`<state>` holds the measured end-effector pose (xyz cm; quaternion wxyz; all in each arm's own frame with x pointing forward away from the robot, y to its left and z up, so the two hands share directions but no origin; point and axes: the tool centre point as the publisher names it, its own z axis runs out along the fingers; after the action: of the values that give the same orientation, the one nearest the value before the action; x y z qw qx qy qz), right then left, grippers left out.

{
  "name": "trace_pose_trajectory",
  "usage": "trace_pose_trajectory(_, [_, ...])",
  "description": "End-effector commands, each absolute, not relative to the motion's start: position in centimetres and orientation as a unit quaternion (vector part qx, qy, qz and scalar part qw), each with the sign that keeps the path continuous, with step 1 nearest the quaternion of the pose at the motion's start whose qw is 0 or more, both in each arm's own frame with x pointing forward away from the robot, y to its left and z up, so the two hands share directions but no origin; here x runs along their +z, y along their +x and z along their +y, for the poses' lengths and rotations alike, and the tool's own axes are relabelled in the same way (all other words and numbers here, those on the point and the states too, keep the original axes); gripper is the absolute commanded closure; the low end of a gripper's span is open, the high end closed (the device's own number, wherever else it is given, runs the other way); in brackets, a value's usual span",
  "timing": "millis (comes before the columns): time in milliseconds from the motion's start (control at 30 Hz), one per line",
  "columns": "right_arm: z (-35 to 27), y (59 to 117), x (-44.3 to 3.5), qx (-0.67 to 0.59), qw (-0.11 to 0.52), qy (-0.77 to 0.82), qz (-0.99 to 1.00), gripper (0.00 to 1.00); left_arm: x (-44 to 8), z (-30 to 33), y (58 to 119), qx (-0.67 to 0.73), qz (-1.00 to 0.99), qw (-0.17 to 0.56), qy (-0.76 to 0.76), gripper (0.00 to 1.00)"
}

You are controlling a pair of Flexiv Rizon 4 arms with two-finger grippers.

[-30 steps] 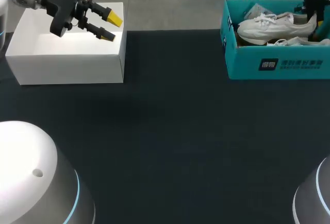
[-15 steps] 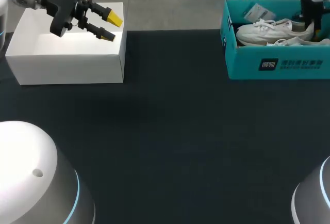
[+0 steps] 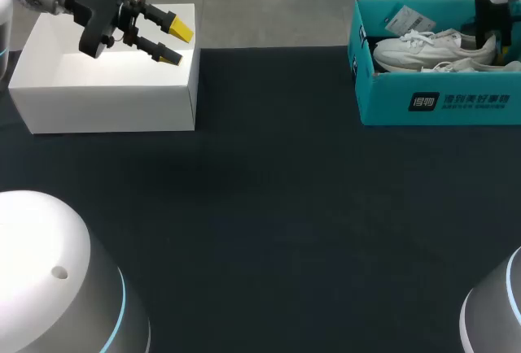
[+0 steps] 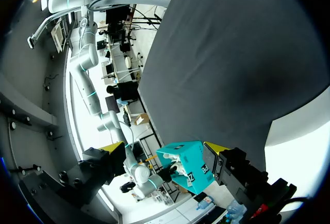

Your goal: Take the shoe out of the shoebox, open the shoe tongue, remove and reinsert the insole, then place the shoe into the shoebox

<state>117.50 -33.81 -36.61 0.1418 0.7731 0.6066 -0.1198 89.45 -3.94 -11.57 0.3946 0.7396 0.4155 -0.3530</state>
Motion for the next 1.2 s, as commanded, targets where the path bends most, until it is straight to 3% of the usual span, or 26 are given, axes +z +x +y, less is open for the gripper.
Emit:
trace_pose_trajectory(33, [-33.2, 116.6, -35.0, -0.112, 0.148, 0.772, 0.608, 0.00, -11.5, -3.9, 89.5, -0.352, 0.416, 0.393, 0.741, 0.00])
trace_pose_trajectory(833, [-27.0, 112.5, -23.1, 0.028, 0.169, 0.749, 0.640, 0.00, -11.5, -3.9, 89.5, -0.352, 0.416, 0.393, 0.741, 0.00])
trace_pose_trajectory(1200, [-23.4, 108.4, -21.1, 0.064, 0.149, 0.727, 0.667, 0.00, -11.5, -3.9, 89.5, -0.352, 0.416, 0.393, 0.741, 0.00])
